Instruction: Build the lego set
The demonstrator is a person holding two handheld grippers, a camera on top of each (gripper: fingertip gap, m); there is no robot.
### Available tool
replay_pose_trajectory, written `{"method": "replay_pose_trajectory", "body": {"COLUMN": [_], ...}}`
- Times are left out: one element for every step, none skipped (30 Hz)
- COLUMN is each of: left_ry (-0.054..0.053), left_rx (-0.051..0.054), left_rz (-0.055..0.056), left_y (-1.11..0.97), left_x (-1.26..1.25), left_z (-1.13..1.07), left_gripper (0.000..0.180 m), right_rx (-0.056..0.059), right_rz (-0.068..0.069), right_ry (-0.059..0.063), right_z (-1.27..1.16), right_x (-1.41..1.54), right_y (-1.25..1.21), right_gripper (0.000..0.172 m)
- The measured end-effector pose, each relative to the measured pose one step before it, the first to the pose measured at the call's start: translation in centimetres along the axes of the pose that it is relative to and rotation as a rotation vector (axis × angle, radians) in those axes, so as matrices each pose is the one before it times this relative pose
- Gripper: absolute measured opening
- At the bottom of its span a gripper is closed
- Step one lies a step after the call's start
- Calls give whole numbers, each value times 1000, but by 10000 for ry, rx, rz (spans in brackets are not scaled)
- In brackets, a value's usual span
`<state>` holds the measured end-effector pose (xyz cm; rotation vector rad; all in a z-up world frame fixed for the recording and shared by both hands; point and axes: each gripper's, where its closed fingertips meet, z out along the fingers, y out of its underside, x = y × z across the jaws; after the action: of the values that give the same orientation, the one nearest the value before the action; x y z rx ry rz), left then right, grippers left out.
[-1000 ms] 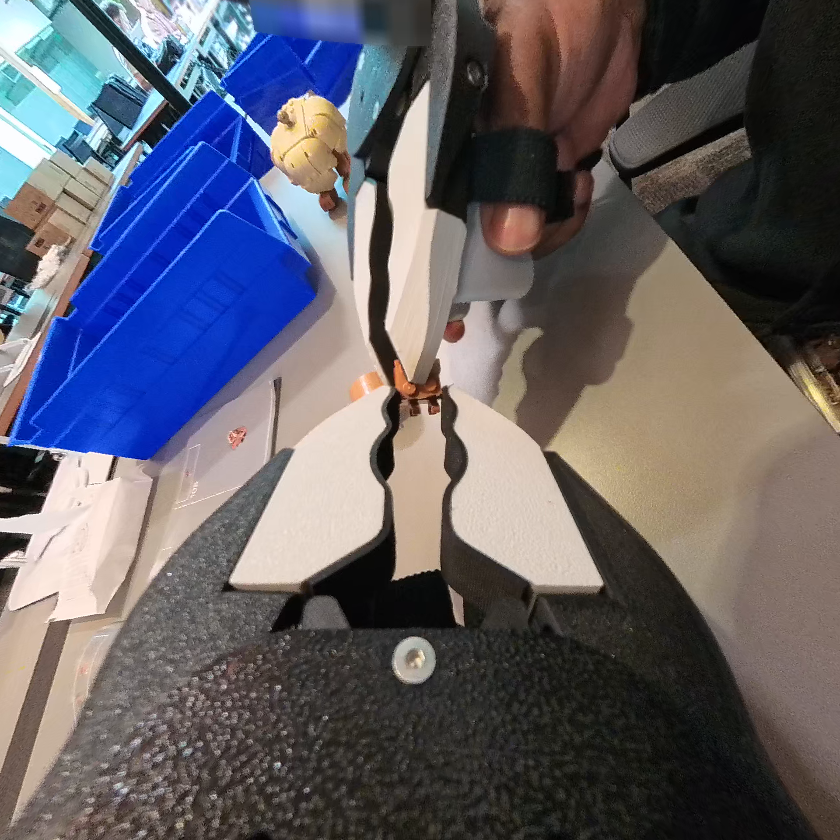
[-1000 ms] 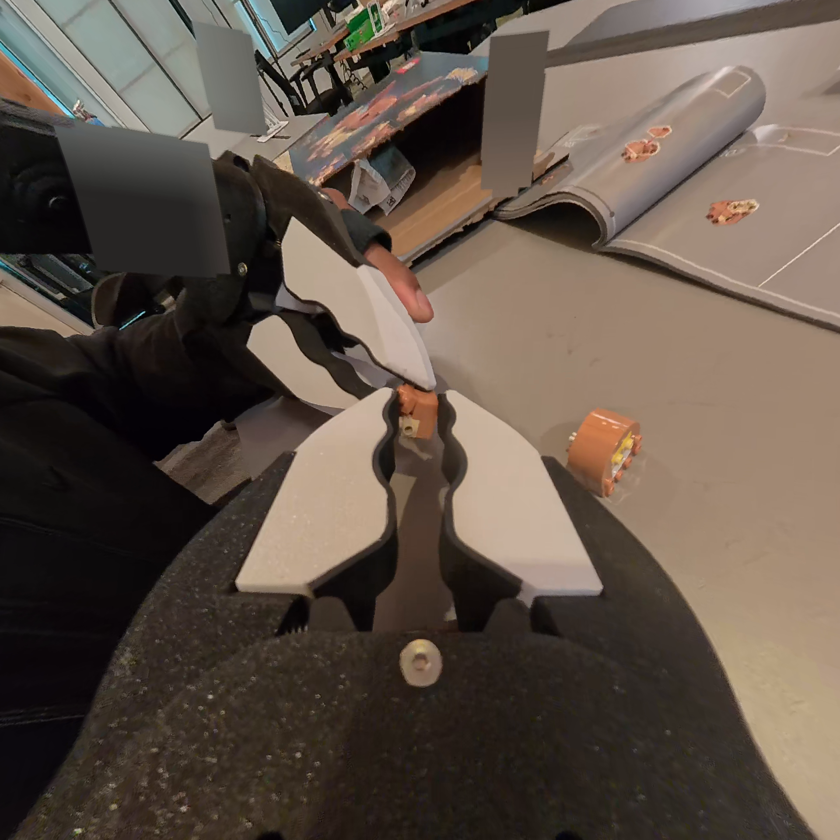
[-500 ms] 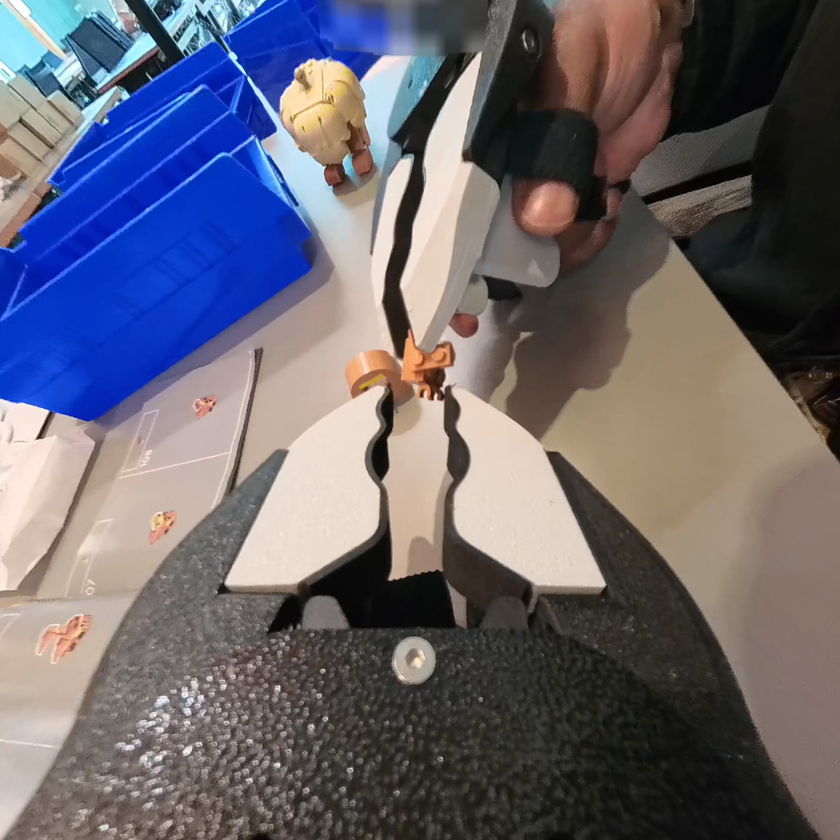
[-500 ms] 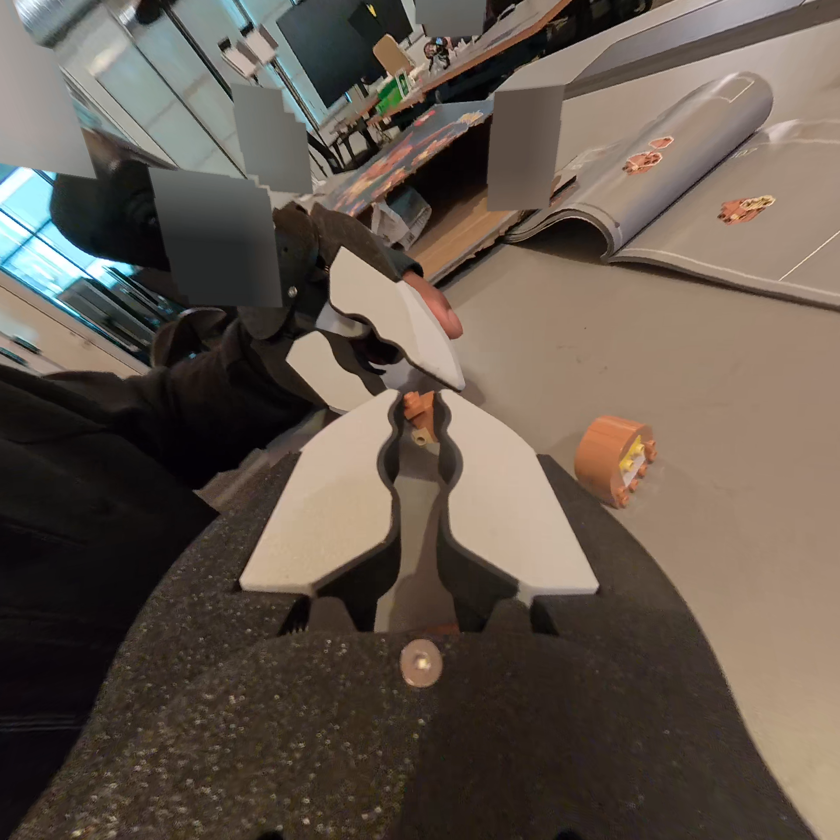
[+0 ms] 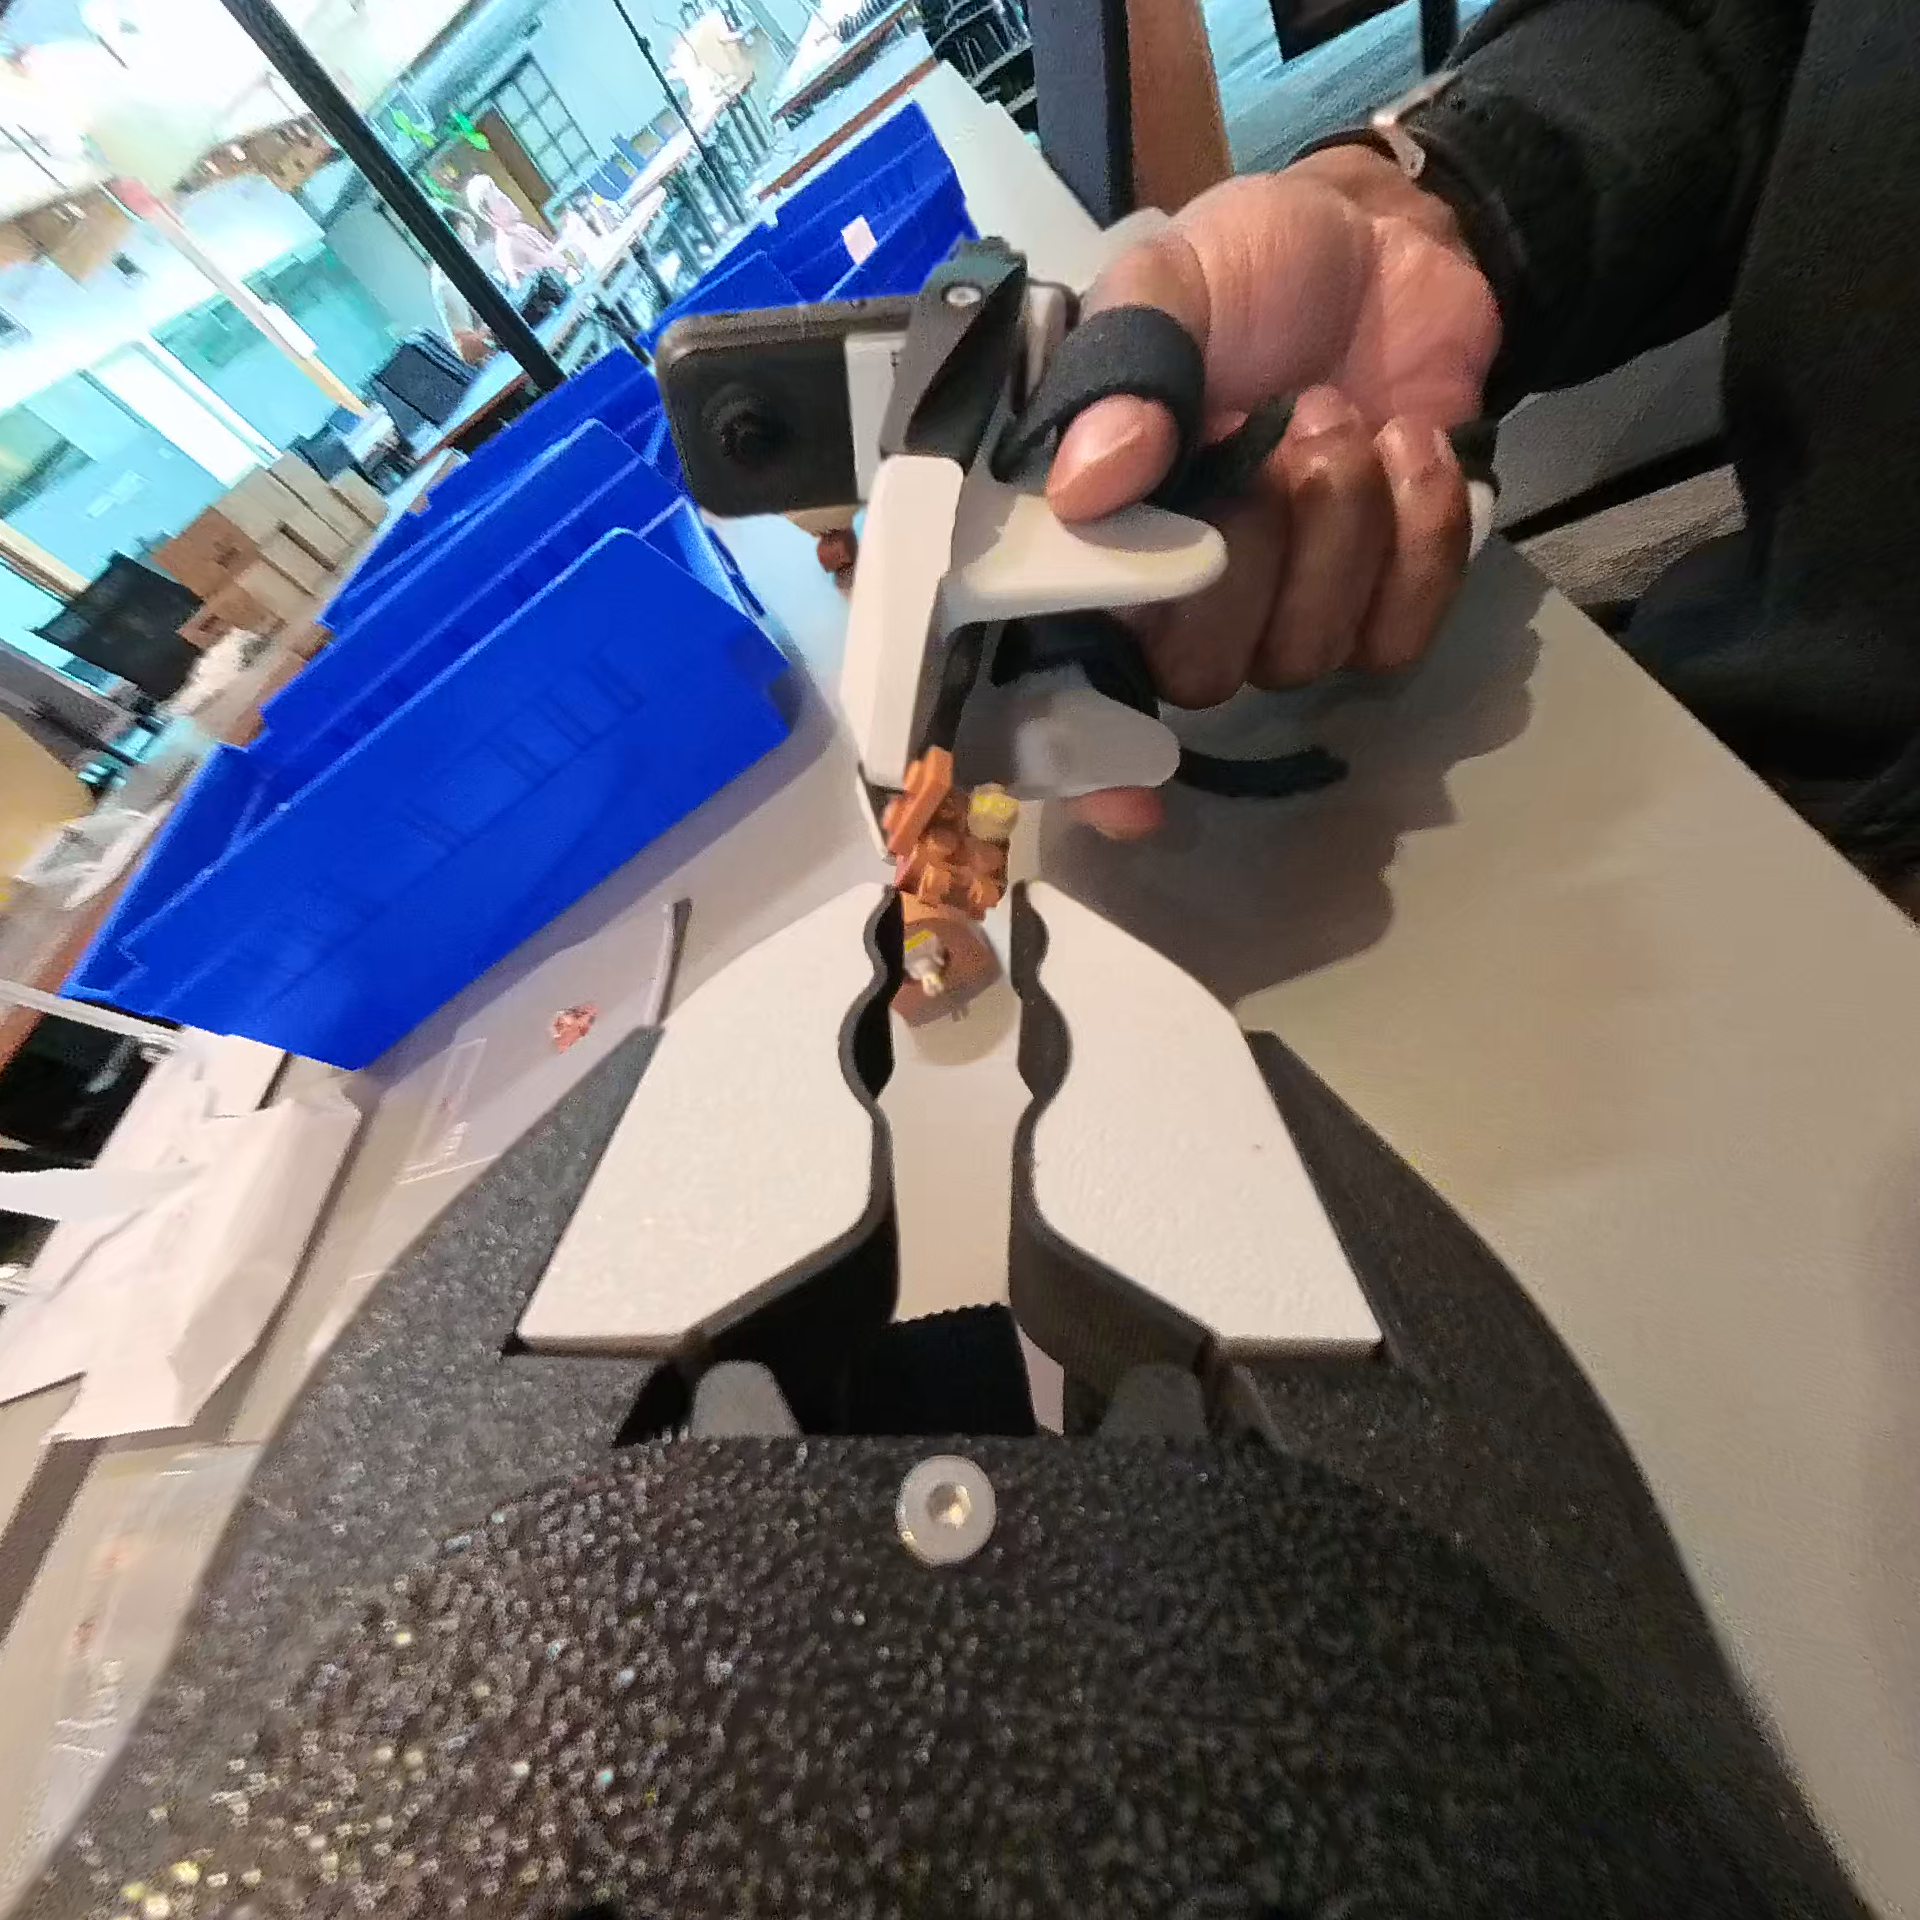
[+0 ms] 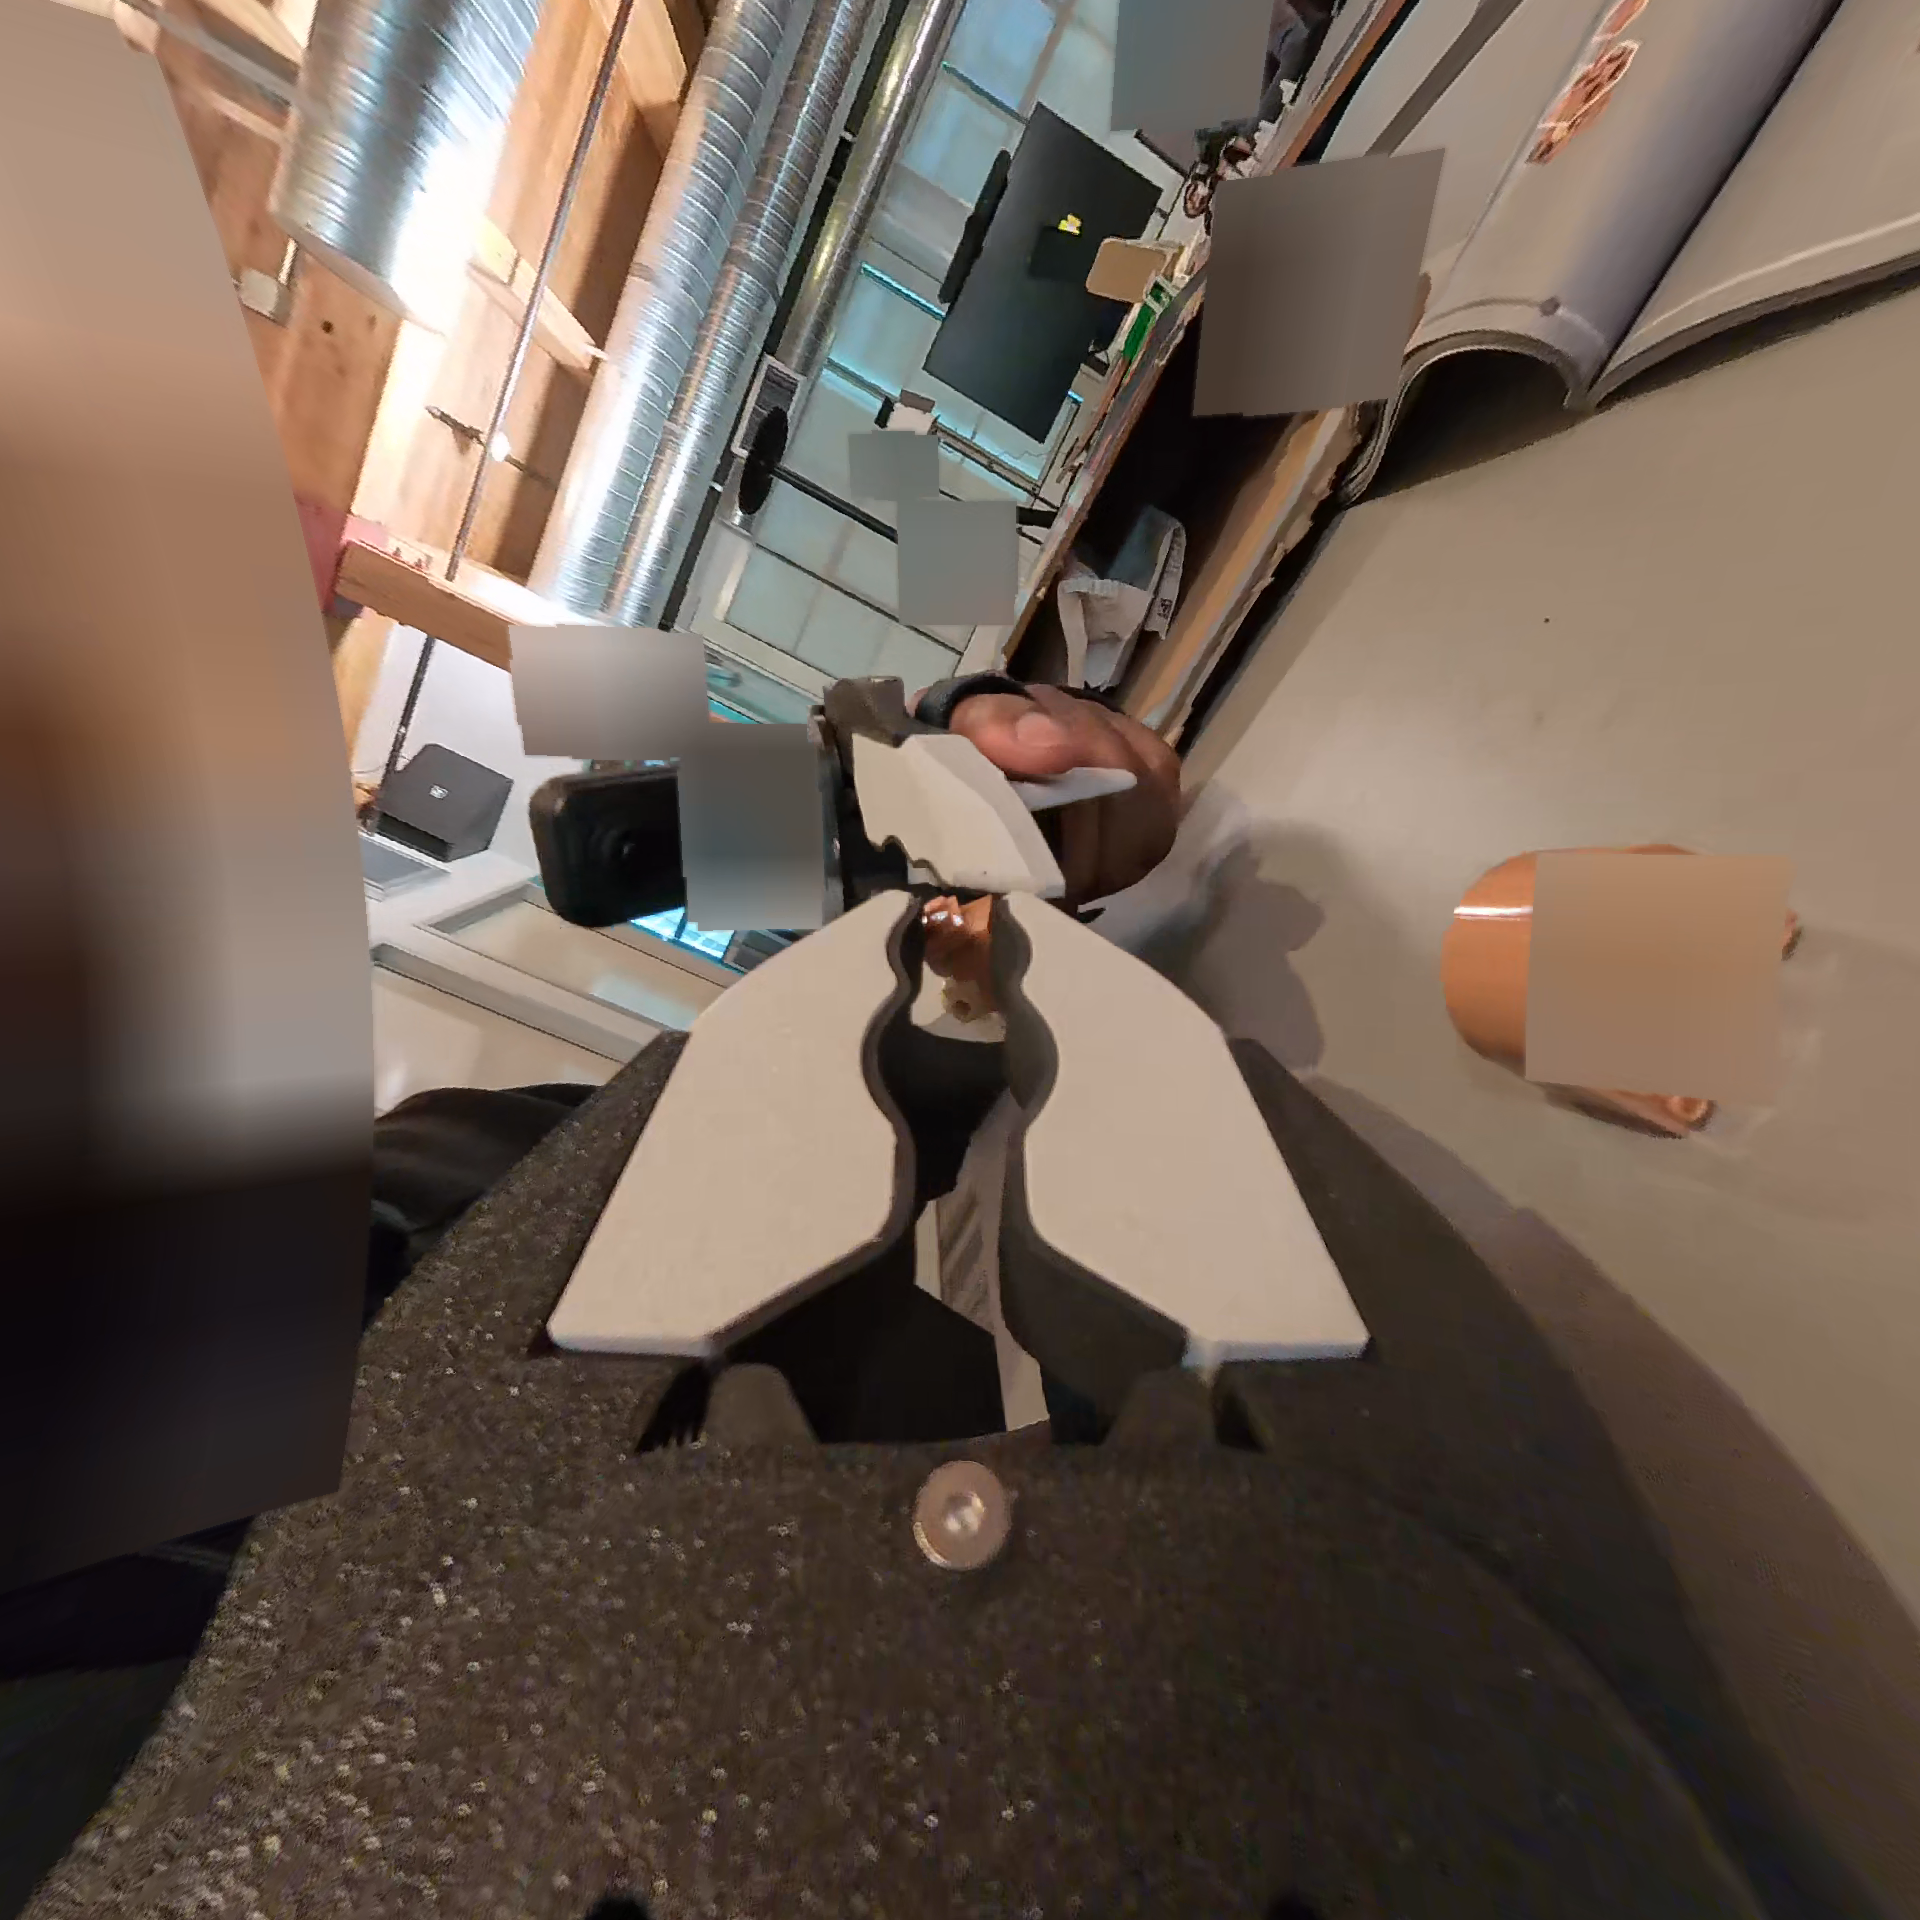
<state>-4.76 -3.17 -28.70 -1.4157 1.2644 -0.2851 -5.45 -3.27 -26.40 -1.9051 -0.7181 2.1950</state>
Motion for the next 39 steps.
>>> {"method": "replay_pose_trajectory", "body": {"left_ry": [-140, -106, -73, -34, 0, 39, 79, 137, 148, 159, 165, 175, 148, 149, 165, 86, 81, 58, 41, 25, 45, 69, 66, 55, 32, 4, 21, 8, 18, 39, -8, 60, 21, 9, 5, -3, -8, 1, -6], "left_rx": [11, 8, 6, 9, 6, 0, -17, -58, -92, -62, -66, -51, -38, -21, -11, 3, 44, 47, 15, 0, 3, 5, 20, 34, 35, 30, 23, 32, 56, 67, 97, 86, 25, -1, -35, -56, -40, -15, 1], "left_rz": [178, 118, 51, 2, -47, -95, -134, -179, -225, -251, -291, -321, -341, -349, -305, -206, -163, -151, -119, -81, -85, -107, -111, -99, -69, -36, -29, -35, -72, -77, -71, -86, -78, -23, 16, 33, 36, 26, 1], "left_y": [-3, 16, 15, 11, 25, 34, 64, 103, 168, 137, 147, 132, 117, 114, 120, 13, -75, -77, -23, 9, -4, 9, -27, -46, -42, -40, -30, -42, -76, -101, -132, -115, -31, -8, 41, 69, 41, 17, -2], "left_x": [-107, -80, -53, -17, 14, 41, 74, 132, 115, 133, 117, 115, 57, 54, 84, -22, 12, 8, -1, -5, 13, 35, 19, 23, -5, -19, 15, -6, -26, 22, -43, 31, -25, -13, 27, 26, 21, 28, -9], "left_z": [17, 29, 45, 33, 50, 38, 44, 56, 53, 48, 37, 43, 48, 39, 11, 8, -19, -21, -18, -31, -30, -32, -33, -37, -34, -14, -28, -17, -32, -36, -36, -52, -23, 5, 41, 50, 46, 14, 1], "left_gripper": [18, 17, 17, 17, 17, 17, 17, 16, 16, 16, 16, 16, 15, 14, 10, 9, 9, 9, 9, 9, 9, 9, 9, 9, 9, 9, 6, 1, 1, 1, 0, 0, 0, 0, 0, 0, 0, 0, 0], "right_rx": [-13, 5, 13, 12, 16, 3, -8, -16, -35, -47, -58, -56, -48, -29, 23, -34, -25, -14, -15, -4, 1, -5, -5, -4, -10, -6, 0, 98, 1, 11, -18, 3, 20, 29, 11, -3, -4, -12, -11], "right_rz": [86, 54, 26, -25, -38, -23, -48, -112, -128, -131, -162, -171, -153, -130, -147, -123, -93, -59, -29, -15, 3, 14, 9, 7, -8, -11, -7, 21, 5, -26, -9, -25, 15, 68, 17, -5, 19, 33, 24], "right_ry": [-31, -4, 19, 39, 57, 64, 111, 152, 147, 142, 156, 152, 150, 128, 116, 14, -2, -15, -8, -3, -15, -23, -26, -30, -24, -6, -25, -64, 8, 18, 63, 64, -24, -21, 3, 20, 6, -15, -13], "right_z": [-1, -13, -12, -21, -25, -20, -15, -7, -3, 19, 11, 24, 32, 11, -20, 1, 2, 1, 19, 24, 38, 25, 24, 2, 6, -11, -6, -90, -55, -63, -46, -26, -22, -19, 3, 1, 9, 2, -11], "right_x": [-18, 12, 39, 40, 57, 92, 150, 211, 177, 155, 154, 147, 143, 113, 103, -37, -37, -61, -11, 6, 3, -7, -16, -40, -37, -21, -41, -101, 25, 39, 105, 124, 12, -2, 35, 48, 28, 6, 2], "right_y": [-15, -33, -42, -31, -30, -13, -1, -3, 31, 39, 40, 50, 18, -15, -107, -33, -54, -56, -42, -15, -6, 9, 4, -19, -24, -30, -33, -197, -60, -59, 19, 19, 23, 0, 30, 28, 25, 33, 15], "right_gripper": [12, 12, 12, 11, 12, 11, 11, 11, 11, 11, 11, 11, 12, 12, 10, 8, 8, 8, 8, 8, 8, 8, 8, 8, 8, 8, 8, 8, 8, 8, 8, 8, 9, 9, 9, 9, 9, 9, 9]}}
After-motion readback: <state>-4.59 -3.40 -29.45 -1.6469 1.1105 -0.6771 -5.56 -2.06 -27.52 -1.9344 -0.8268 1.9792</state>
